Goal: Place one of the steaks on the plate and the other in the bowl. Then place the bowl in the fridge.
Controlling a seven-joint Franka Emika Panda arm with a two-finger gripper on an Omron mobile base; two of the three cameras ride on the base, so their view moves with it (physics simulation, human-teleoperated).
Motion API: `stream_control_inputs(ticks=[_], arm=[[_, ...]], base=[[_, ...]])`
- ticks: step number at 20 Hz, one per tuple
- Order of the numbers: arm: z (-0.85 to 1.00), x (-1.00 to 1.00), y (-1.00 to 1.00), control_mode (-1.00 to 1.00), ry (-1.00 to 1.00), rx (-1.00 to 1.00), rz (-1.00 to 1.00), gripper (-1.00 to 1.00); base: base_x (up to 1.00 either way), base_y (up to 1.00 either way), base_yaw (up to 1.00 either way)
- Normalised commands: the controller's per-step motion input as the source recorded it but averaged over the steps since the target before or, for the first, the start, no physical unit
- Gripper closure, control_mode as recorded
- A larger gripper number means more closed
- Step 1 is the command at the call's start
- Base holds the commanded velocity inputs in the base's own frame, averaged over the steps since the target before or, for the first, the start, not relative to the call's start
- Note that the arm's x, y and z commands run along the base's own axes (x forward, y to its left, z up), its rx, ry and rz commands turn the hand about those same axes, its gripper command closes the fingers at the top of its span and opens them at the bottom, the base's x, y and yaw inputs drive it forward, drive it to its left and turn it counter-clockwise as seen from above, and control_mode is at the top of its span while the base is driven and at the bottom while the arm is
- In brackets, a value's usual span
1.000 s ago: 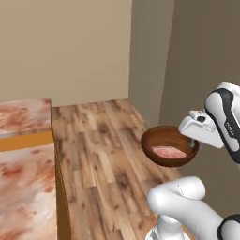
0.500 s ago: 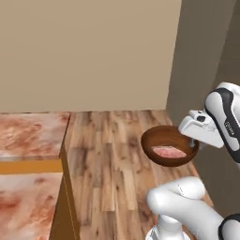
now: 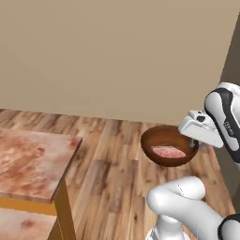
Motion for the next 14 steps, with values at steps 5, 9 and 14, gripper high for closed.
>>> stream_control_inputs(ticks=[5, 9, 14], arm=[[0.0, 0.0, 0.0, 1.0, 0.0, 0.0, 0.0, 1.0], [0.0, 0.0, 0.0, 1.0, 0.0, 0.0, 0.0, 1.0], [0.0, 0.0, 0.0, 1.0, 0.0, 0.0, 0.0, 1.0]], base=[[1.0, -0.57, 0.37], [1.0, -0.58, 0.36], [1.0, -0.62, 0.39]])
